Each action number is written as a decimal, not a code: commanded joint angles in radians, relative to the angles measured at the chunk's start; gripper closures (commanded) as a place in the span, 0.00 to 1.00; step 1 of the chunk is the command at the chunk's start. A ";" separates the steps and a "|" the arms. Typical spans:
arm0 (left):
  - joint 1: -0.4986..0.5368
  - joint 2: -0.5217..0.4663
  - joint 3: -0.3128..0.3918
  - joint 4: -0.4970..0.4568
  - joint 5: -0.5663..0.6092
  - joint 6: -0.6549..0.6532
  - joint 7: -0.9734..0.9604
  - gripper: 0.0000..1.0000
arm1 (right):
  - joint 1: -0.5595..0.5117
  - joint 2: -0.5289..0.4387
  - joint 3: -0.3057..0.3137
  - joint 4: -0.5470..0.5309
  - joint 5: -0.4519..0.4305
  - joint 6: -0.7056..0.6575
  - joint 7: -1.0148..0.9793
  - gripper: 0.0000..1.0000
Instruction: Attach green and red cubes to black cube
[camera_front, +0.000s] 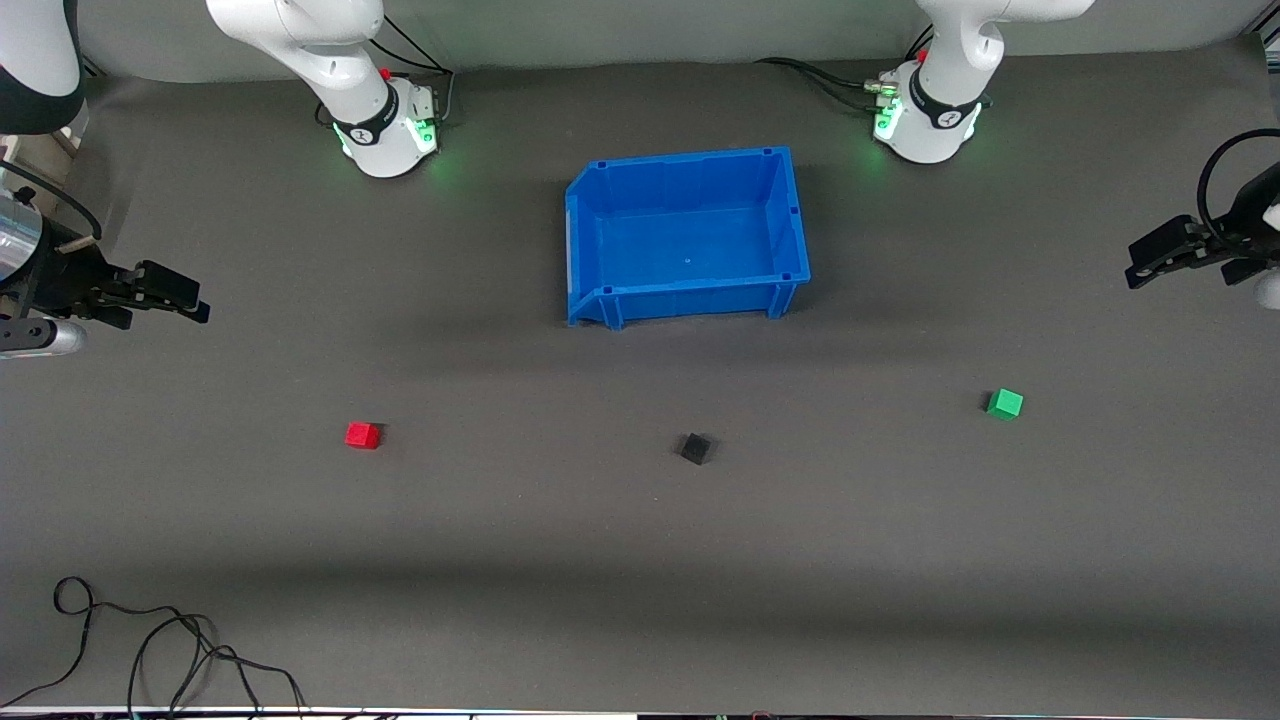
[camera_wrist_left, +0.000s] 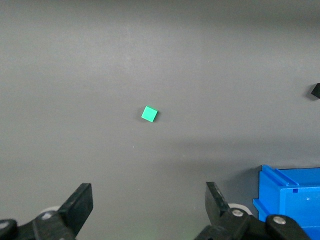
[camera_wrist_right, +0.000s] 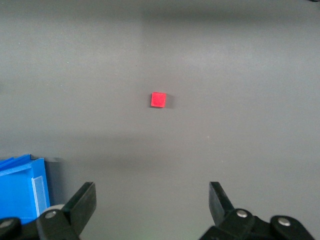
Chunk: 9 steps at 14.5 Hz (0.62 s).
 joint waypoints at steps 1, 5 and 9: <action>-0.014 -0.011 0.004 0.000 0.001 0.010 -0.001 0.00 | 0.002 0.006 0.002 0.012 -0.019 -0.009 0.019 0.00; -0.015 0.000 -0.001 0.000 0.000 0.011 0.002 0.00 | 0.003 0.009 0.002 0.018 -0.019 -0.009 0.019 0.00; 0.040 0.034 0.012 -0.028 0.000 -0.001 -0.136 0.03 | 0.000 0.014 0.002 0.018 -0.020 -0.008 0.005 0.00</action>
